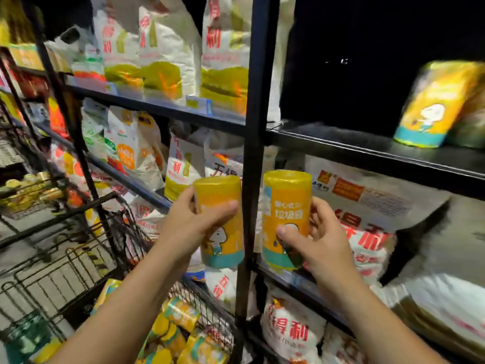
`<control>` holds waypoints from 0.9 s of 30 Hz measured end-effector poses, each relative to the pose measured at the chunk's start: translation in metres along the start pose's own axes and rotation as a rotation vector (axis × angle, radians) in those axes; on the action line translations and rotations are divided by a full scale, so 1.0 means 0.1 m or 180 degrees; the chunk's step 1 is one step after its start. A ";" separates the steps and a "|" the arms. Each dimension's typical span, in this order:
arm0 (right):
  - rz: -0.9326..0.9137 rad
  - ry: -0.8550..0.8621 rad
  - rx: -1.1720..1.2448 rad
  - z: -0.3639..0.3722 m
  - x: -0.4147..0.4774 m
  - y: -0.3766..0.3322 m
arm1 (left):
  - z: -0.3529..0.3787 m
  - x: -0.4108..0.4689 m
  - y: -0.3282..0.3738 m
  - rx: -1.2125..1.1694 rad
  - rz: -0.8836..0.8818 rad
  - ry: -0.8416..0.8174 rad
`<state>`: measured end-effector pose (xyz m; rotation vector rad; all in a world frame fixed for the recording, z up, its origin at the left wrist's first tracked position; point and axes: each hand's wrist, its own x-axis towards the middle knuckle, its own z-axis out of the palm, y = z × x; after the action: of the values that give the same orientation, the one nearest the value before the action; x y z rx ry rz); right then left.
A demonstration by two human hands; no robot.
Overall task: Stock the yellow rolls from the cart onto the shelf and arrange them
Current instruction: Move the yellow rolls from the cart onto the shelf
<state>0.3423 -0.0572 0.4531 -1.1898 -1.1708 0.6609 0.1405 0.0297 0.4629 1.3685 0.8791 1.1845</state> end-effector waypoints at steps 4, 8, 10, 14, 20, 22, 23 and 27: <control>-0.0292 0.0216 -0.0123 -0.53 0.01 -0.26 | 0.56 0.04 0.29 0.0143 0.0339 -0.0209; -0.0471 0.0324 -0.0172 -1.01 -0.02 -0.52 | 1.09 0.04 0.57 0.0123 0.0658 -0.0413; -0.0544 0.0388 -0.0260 -1.22 -0.06 -0.65 | 1.33 0.04 0.71 0.0113 0.0808 -0.0468; -0.0713 0.0537 -0.0367 -1.58 -0.15 -0.89 | 1.73 0.04 0.95 0.0097 0.1046 -0.0589; -0.0865 0.0672 -0.0446 -1.98 -0.19 -1.14 | 2.28 0.06 1.29 0.0143 0.1430 -0.0692; -0.0902 0.0734 -0.0468 -2.07 -0.18 -1.21 | 2.43 0.07 1.38 0.0188 0.1574 -0.0642; -0.0917 0.0769 -0.0491 -2.11 -0.17 -1.25 | 2.51 0.08 1.40 0.0232 0.1651 -0.0609; -0.0932 0.0977 -0.0587 -2.27 -0.09 -1.37 | 2.76 0.20 1.44 0.0353 0.1863 -0.0403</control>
<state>0.5280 -0.1858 0.5915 -1.1931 -1.1297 0.1445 0.3958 -0.0421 0.6262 1.8432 0.4653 1.4770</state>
